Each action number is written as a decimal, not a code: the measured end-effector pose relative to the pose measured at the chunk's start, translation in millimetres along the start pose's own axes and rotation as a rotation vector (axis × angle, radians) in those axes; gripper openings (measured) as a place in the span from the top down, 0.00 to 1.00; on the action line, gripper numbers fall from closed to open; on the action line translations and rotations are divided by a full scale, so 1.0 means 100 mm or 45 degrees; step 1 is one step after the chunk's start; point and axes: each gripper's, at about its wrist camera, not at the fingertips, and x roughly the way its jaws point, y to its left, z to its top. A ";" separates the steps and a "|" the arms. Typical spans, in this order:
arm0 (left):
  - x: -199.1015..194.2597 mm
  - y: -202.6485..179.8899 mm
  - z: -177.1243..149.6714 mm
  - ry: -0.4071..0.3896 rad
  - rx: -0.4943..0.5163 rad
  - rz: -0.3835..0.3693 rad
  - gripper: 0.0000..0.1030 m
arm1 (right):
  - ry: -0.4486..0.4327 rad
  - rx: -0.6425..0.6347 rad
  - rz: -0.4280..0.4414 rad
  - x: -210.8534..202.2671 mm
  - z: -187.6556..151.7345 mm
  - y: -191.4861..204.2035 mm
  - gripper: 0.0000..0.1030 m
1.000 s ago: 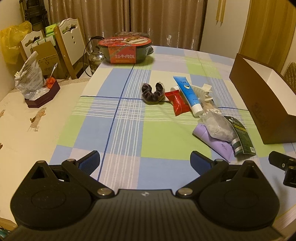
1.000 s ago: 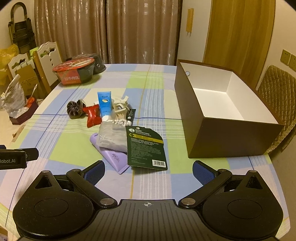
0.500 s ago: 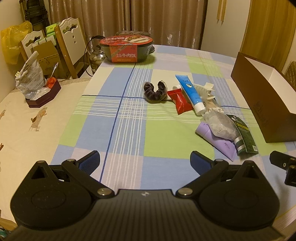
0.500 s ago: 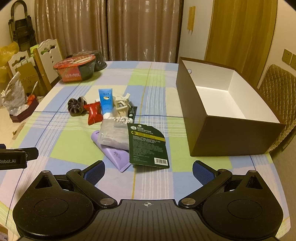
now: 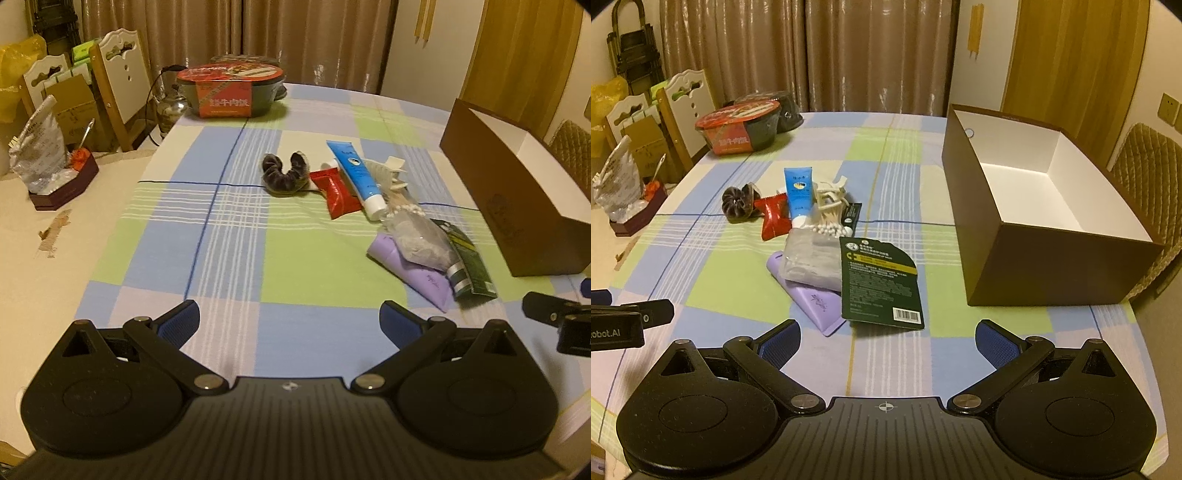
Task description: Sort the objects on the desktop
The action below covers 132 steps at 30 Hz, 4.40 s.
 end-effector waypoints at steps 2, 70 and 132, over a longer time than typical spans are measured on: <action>-0.01 -0.03 0.00 -0.009 0.012 0.004 0.01 | 0.003 -0.002 0.008 0.01 0.00 -0.02 0.00; 0.86 -0.22 0.34 -0.022 0.592 -0.244 0.01 | 0.084 -0.873 -0.089 1.16 -0.13 0.44 0.47; 0.85 -1.01 0.30 -0.145 0.946 -0.524 0.01 | 0.084 0.357 0.431 0.85 -0.17 -0.87 0.75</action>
